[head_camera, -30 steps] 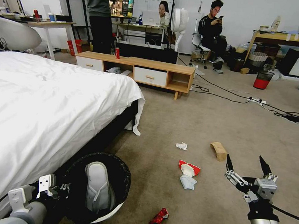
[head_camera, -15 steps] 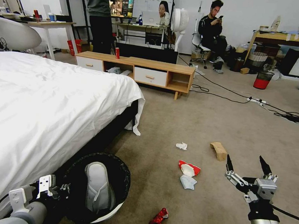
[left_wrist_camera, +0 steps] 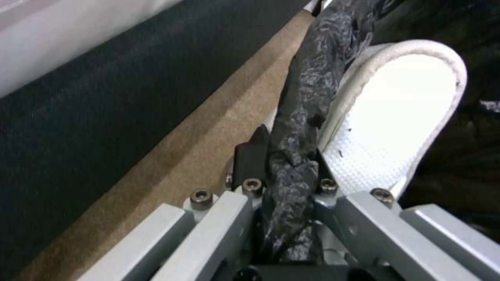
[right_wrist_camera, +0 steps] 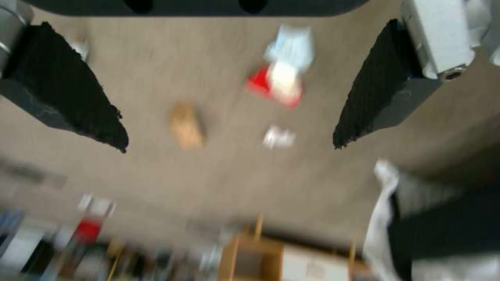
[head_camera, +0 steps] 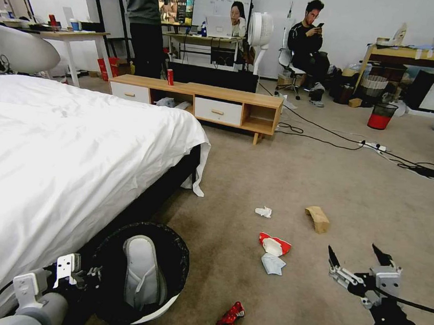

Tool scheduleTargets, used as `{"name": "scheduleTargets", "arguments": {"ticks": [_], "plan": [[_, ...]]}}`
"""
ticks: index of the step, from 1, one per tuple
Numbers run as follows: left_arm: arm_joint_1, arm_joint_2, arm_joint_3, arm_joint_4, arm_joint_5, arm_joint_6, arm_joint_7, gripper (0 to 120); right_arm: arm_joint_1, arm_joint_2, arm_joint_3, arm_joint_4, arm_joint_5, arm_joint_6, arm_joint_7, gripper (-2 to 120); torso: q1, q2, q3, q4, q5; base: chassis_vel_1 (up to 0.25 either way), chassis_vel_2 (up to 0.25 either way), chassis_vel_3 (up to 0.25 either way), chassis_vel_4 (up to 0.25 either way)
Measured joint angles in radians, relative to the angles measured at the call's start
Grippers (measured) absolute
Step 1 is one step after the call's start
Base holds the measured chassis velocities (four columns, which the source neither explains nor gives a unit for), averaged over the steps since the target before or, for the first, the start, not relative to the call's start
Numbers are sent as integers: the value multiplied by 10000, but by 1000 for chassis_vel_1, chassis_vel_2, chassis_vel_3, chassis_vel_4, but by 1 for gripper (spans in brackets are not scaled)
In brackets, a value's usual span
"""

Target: Pick up the trash bin and place the garbage on the floor into it.

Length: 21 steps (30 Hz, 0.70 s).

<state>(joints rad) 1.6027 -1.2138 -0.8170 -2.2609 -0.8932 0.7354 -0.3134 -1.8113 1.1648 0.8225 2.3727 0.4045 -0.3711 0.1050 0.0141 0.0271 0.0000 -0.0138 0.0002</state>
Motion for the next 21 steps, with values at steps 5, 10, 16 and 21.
{"name": "scheduleTargets", "arguments": {"ticks": [5,10,16,21], "plan": [[41,-54,-31,-5,34,0,9,2,61,-1556,-181,266,2032,-2208,1127,100,0,0,1,-1,0,0,0,0,0],[110,-127,-87,-61,85,-1,11,2,276,-2475,-249,-145,1960,-2398,703,100,0,0,0,-1,1,0,0,0,0],[259,-190,-154,-125,198,0,14,2,263,-4146,-400,-904,880,-1692,-771,100,0,0,0,-1,3,0,0,0,0],[283,-401,-167,-131,321,-1,18,2,318,-5972,-621,-1314,405,-1487,-1354,100,1,0,1,0,-1,0,0,0,0]]}}
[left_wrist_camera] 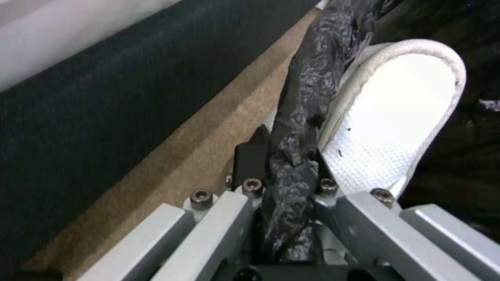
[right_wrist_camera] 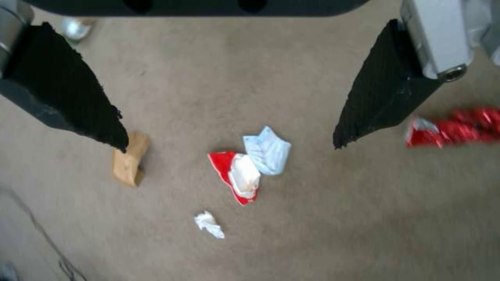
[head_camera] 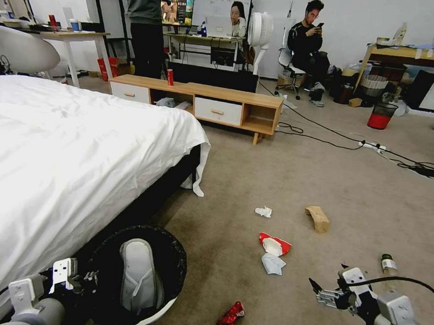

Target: Pick up the trash bin and place the garbage on the floor into it.

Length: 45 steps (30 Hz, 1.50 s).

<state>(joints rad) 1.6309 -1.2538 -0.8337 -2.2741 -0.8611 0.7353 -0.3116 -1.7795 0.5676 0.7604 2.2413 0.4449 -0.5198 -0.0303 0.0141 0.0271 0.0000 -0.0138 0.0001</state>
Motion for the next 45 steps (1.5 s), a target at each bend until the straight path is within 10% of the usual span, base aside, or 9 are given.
{"name": "scheduleTargets", "arguments": {"ticks": [11,45], "plan": [[4,-246,0,56,233,0,25,2,1211,-1379,-1401,-905,-1273,768,-837,100,0,0,0,-2,-2,0,0,0,0],[310,-664,-424,-74,536,0,20,2,8702,1112,-9967,-3237,-1725,1644,-1296,100,0,0,0,-2,-1,0,0,0,0]]}}
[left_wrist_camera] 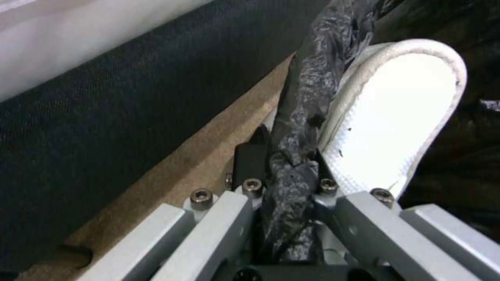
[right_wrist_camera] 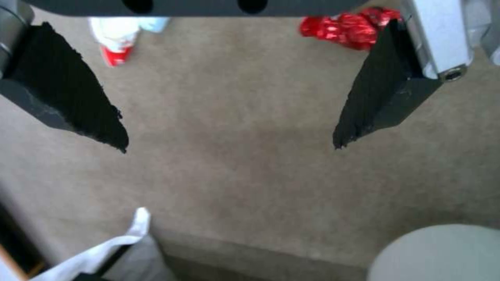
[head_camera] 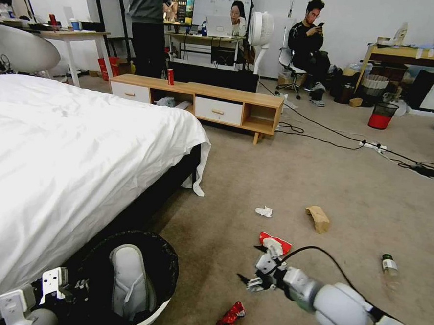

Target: Pick up the trash bin and place the garbage on the floor into it.

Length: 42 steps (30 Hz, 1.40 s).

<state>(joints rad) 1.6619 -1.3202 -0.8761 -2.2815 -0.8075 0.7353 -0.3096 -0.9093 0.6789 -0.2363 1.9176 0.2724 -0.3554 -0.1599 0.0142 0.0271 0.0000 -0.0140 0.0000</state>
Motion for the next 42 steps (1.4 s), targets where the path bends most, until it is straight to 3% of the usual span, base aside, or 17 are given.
{"name": "scheduleTargets", "arguments": {"ticks": [4,6,7,10,25,42], "plan": [[5,2,-9,11,3,0,-1,2,-70,44,-210,-78,116,-85,17,99,0,0,0,1,0,0,0,0,0],[5,16,-9,46,9,0,-2,2,-393,3,-154,-82,232,-214,187,93,0,0,0,1,1,0,0,0,0],[-17,23,-8,67,10,0,-2,2,-694,-111,10,-82,326,-234,344,99,-1,0,0,0,-2,0,0,0,0],[-24,25,2,102,13,0,-1,2,-1079,-193,244,-63,525,-280,653,100,-1,0,0,-1,2,0,0,0,0],[-36,53,51,151,65,0,3,2,-2644,-653,1302,477,2187,-1189,2121,100,-1,0,-1,0,0,0,0,0,0],[15,52,64,57,93,0,6,2,-2675,-495,1083,466,2445,-1440,2411,100,-1,0,-1,1,0,0,0,0,0]]}}
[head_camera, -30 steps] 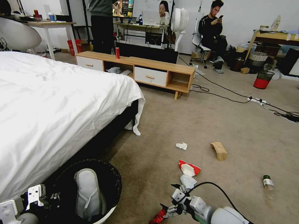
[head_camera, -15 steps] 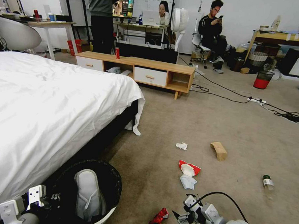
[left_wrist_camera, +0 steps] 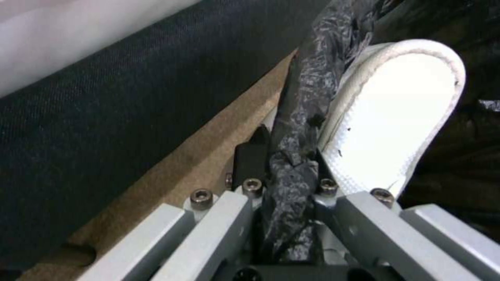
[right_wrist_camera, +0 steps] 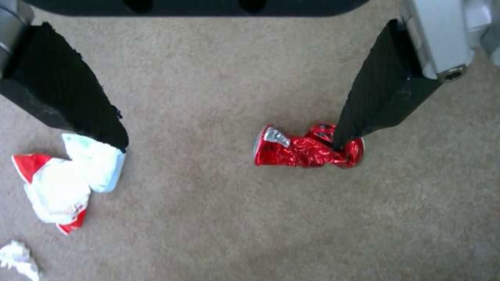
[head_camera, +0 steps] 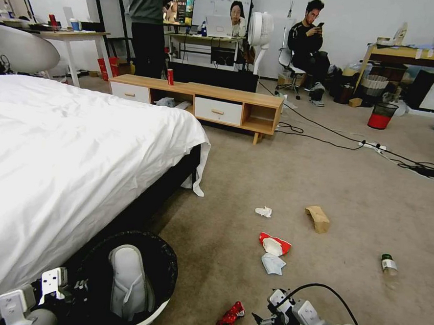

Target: Pick up the trash bin and place the garbage on the floor into it.

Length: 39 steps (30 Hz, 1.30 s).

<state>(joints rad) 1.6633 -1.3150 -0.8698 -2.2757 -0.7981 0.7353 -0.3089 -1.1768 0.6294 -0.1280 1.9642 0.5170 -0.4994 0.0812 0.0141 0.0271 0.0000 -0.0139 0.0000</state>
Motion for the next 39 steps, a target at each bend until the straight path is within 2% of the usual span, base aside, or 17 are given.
{"name": "scheduleTargets", "arguments": {"ticks": [23,39], "plan": [[-127,88,-6,181,-37,0,10,2,591,742,-1034,-755,596,-69,801,100,0,0,0,0,0,0,0,0,0],[-160,140,15,319,-47,0,21,2,680,1193,-1215,-1218,2338,-21,2023,100,0,0,0,0,0,0,0,0,0]]}}
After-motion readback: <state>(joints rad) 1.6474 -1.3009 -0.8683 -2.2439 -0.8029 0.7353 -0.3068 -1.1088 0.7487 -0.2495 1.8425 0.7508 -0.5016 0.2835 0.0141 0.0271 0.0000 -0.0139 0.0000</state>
